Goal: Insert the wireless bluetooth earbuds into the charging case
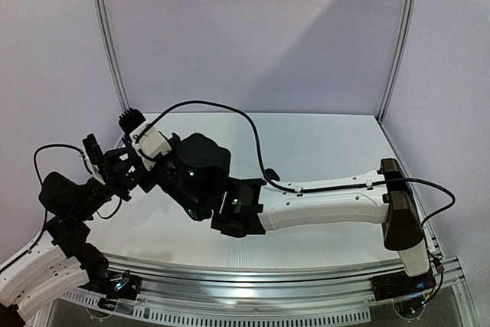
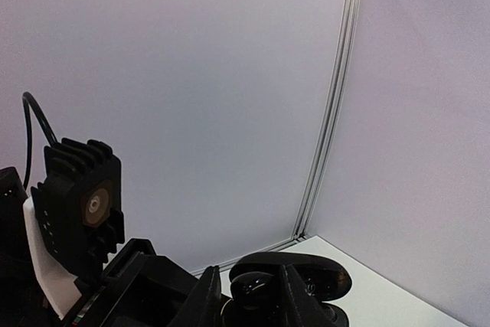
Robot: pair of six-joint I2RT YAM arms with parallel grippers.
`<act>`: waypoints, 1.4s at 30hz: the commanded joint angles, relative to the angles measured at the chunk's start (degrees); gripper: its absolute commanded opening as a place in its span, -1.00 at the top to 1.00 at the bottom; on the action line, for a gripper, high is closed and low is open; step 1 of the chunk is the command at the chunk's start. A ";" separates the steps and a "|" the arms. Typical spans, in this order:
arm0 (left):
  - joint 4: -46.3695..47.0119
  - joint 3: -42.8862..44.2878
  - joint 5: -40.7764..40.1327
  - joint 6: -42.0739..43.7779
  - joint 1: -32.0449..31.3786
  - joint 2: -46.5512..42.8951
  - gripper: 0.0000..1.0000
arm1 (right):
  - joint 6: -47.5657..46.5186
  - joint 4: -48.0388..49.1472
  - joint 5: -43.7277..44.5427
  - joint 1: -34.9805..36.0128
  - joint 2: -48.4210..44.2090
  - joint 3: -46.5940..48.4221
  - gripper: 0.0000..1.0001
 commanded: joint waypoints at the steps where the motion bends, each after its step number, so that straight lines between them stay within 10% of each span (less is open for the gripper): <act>1: 1.78 1.06 2.59 -1.01 -0.21 -0.02 1.00 | 0.64 -3.37 1.75 -0.18 -1.01 1.01 0.46; 42: 1.32 1.29 3.18 -1.33 -0.21 0.42 1.00 | 2.57 -7.29 3.27 -0.27 -0.92 2.37 0.35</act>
